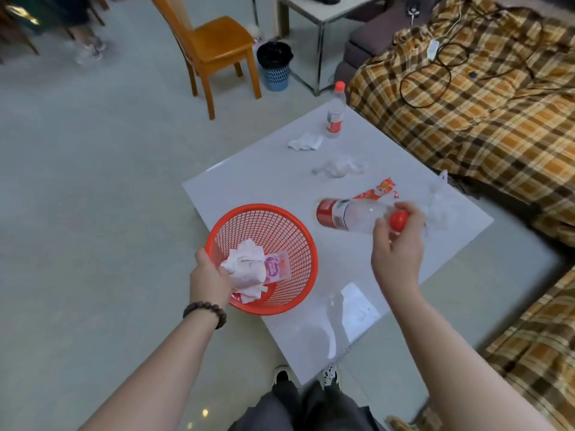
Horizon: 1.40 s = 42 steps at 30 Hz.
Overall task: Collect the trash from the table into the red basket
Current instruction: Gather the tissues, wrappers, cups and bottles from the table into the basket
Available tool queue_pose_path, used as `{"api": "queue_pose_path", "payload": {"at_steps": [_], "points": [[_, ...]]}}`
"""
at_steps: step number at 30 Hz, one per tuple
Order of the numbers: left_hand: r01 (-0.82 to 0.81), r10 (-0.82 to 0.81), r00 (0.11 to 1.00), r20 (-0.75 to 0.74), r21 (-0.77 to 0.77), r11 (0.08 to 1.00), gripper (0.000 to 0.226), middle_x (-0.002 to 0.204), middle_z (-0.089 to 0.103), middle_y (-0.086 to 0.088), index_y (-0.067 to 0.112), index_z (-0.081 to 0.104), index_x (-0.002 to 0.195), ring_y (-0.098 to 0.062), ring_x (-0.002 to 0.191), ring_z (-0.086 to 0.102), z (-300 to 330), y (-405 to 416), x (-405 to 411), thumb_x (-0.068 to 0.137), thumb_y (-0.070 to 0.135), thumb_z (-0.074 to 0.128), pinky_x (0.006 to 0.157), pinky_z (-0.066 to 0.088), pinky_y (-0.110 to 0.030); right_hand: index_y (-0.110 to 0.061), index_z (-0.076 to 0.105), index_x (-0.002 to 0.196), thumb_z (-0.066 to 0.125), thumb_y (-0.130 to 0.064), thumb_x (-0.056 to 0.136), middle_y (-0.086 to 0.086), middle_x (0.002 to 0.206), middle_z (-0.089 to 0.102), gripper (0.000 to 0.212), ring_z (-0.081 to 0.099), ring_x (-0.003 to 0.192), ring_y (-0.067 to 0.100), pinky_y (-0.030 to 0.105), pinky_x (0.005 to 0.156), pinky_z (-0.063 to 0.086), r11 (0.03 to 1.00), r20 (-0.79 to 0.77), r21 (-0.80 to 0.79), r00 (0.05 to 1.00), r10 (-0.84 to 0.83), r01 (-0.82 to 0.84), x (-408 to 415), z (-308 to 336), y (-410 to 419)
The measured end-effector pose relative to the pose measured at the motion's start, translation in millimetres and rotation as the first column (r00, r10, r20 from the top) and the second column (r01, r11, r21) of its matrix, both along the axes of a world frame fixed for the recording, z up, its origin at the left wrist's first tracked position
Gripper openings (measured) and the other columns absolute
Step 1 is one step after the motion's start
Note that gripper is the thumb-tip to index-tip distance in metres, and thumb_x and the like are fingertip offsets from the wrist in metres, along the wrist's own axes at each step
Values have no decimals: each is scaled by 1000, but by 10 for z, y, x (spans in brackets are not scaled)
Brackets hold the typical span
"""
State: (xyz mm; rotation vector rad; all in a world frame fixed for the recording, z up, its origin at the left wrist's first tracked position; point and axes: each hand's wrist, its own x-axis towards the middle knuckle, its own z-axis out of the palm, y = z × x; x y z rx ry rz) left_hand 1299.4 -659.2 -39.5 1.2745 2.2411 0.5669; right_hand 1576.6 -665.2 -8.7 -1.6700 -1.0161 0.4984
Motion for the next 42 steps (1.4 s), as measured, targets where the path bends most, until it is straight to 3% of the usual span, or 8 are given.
{"api": "queue_pose_path", "payload": {"at_steps": [4, 12, 16, 20, 25, 30, 33, 42], "points": [[35, -40, 995, 93, 55, 998, 32, 112, 61, -20, 9, 37, 123, -39, 97, 59, 94, 19, 115, 91, 6, 42, 69, 46, -36, -43, 42, 100, 51, -24, 83, -20, 88, 62, 27, 57, 78, -4, 3, 64, 40, 973, 9, 129, 982, 191, -190, -256, 541, -25], [85, -114, 973, 203, 144, 986, 39, 118, 59, -15, 10, 37, 130, -35, 101, 58, 348, 45, 324, 91, 8, 39, 79, 51, -39, -33, 44, 103, 52, -25, 75, -13, 91, 52, 30, 47, 82, 8, 23, 67, 38, 820, 205, -244, 799, 565, -517, -687, 249, -286], [103, -144, 963, 227, 180, 978, 39, 122, 58, -14, 9, 39, 129, -34, 106, 56, 442, 43, 357, 90, 5, 39, 83, 48, -39, -25, 45, 125, 54, -24, 84, -1, 127, 52, 42, 43, 115, 17, 34, 95, 41, 815, 316, -361, 762, 565, -454, -674, 38, -346], [97, -139, 961, 237, 181, 979, 38, 122, 57, -14, 8, 39, 129, -34, 106, 57, 496, 56, 348, 91, 5, 39, 80, 49, -38, -25, 25, 146, 51, -54, 87, -1, 156, 23, 70, 6, 146, 17, 39, 120, 10, 863, 420, -337, 760, 496, -378, -599, 31, -347], [80, -120, 960, 253, 162, 983, 34, 120, 58, -15, 8, 42, 126, -34, 104, 57, 498, 84, 299, 92, 6, 40, 75, 47, -35, -36, 15, 146, 28, -74, 83, -6, 158, 16, 75, 11, 145, 10, 38, 117, 13, 933, 116, -272, 954, 277, -238, -469, 69, -355], [116, -148, 954, 260, 135, 984, 32, 117, 59, -16, 8, 44, 124, -34, 100, 58, 461, 118, 376, 92, 7, 41, 71, 47, -35, -32, 11, 148, 54, -45, 89, 0, 156, 23, 74, 25, 142, 20, 45, 114, 29, 893, -18, -421, 986, 166, -158, -196, -75, -279], [136, -165, 955, 246, 134, 982, 32, 117, 59, -17, 6, 44, 124, -36, 101, 58, 460, 104, 531, 92, 6, 41, 73, 47, -38, -36, 16, 145, 54, -27, 90, 2, 138, 49, 67, 55, 119, 18, 32, 83, 56, 868, -184, -437, 968, 172, -237, -42, -133, -252], [139, -159, 971, 178, 122, 983, 29, 114, 58, -19, 6, 45, 121, -36, 96, 57, 341, 123, 1525, 92, 9, 42, 68, 43, -35, -31, 31, 140, 43, -8, 88, -18, 102, 53, 58, 53, 82, -5, 3, 67, 39, 875, -144, -387, 956, 255, -292, 901, -266, -175]]}}
